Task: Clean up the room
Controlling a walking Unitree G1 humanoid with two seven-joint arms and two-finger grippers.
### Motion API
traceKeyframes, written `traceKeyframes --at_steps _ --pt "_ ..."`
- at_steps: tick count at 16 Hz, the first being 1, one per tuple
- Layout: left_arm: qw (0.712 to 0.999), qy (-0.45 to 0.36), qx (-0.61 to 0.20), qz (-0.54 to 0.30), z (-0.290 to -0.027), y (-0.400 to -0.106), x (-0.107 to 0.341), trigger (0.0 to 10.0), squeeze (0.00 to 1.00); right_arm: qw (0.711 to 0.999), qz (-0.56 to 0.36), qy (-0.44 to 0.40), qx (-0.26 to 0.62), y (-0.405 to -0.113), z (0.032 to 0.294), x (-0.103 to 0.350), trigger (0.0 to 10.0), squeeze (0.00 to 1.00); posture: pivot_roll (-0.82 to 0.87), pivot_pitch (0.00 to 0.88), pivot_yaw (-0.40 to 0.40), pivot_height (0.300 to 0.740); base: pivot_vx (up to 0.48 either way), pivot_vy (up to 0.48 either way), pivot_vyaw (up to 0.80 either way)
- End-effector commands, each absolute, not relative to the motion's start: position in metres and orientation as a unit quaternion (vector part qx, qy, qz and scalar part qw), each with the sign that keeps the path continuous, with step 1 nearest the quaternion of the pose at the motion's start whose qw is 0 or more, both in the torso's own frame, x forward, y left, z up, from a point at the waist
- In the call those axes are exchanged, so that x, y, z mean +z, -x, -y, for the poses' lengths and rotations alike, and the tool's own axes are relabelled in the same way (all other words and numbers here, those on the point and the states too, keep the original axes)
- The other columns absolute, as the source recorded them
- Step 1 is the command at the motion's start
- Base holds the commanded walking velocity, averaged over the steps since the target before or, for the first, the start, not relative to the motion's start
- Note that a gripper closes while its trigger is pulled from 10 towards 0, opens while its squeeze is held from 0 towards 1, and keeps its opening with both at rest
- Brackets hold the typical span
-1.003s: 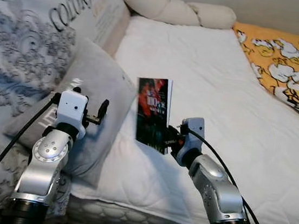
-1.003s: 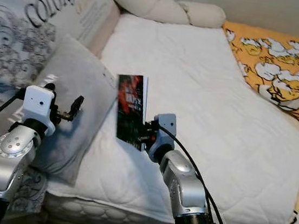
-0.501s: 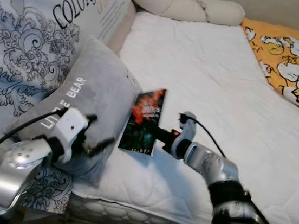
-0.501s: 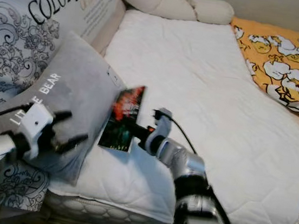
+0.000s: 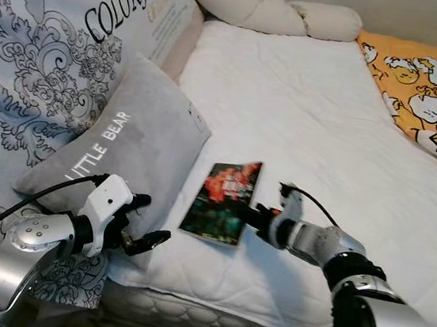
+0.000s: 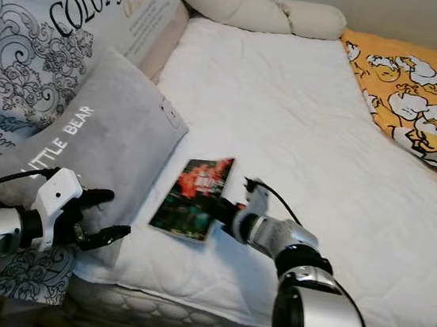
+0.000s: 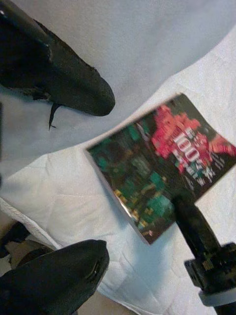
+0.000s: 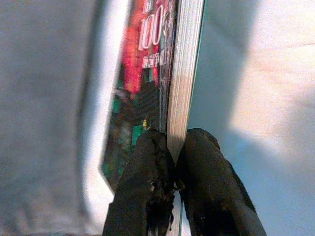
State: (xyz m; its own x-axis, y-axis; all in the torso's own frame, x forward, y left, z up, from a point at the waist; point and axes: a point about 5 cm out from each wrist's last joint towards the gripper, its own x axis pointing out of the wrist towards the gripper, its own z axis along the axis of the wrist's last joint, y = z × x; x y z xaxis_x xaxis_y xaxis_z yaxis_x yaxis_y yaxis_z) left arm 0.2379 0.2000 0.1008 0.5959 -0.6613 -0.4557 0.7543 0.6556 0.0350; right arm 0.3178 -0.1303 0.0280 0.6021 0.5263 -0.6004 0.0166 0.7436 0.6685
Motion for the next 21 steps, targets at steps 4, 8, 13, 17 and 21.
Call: traceKeyframes --at_steps 4,8,13,17,21 --pt "0.884 -0.124 -0.395 -0.215 -0.203 -0.243 0.091 10.0 0.0 0.877 -0.368 -0.292 0.105 -0.335 0.152 0.042 10.0 1.0 0.1 0.0 0.005 0.74 0.0 0.0 0.0" --pt "0.883 -0.12 -0.4 -0.213 -0.201 -0.243 0.086 10.0 0.0 0.891 -0.368 -0.241 0.112 -0.333 0.167 0.039 10.0 1.0 0.1 0.0 0.005 0.74 0.0 0.0 0.0" --pt "0.883 -0.121 -0.4 -0.214 -0.203 -0.242 0.08 10.0 0.0 0.911 -0.348 -0.182 0.129 -0.335 0.176 0.042 10.0 1.0 0.1 0.0 0.001 0.74 0.0 0.0 0.0" --pt "0.906 -0.125 -0.371 -0.163 -0.197 -0.246 0.084 10.0 0.0 0.934 -0.277 -0.089 0.205 -0.335 0.175 0.051 10.0 1.0 0.09 0.0 -0.013 0.74 0.0 0.0 0.0" --pt "0.971 -0.079 -0.215 -0.074 -0.186 -0.262 0.087 10.0 0.0 0.987 -0.135 -0.043 0.077 -0.323 0.181 0.064 10.0 0.0 0.05 0.0 0.007 0.74 0.0 0.0 0.0"
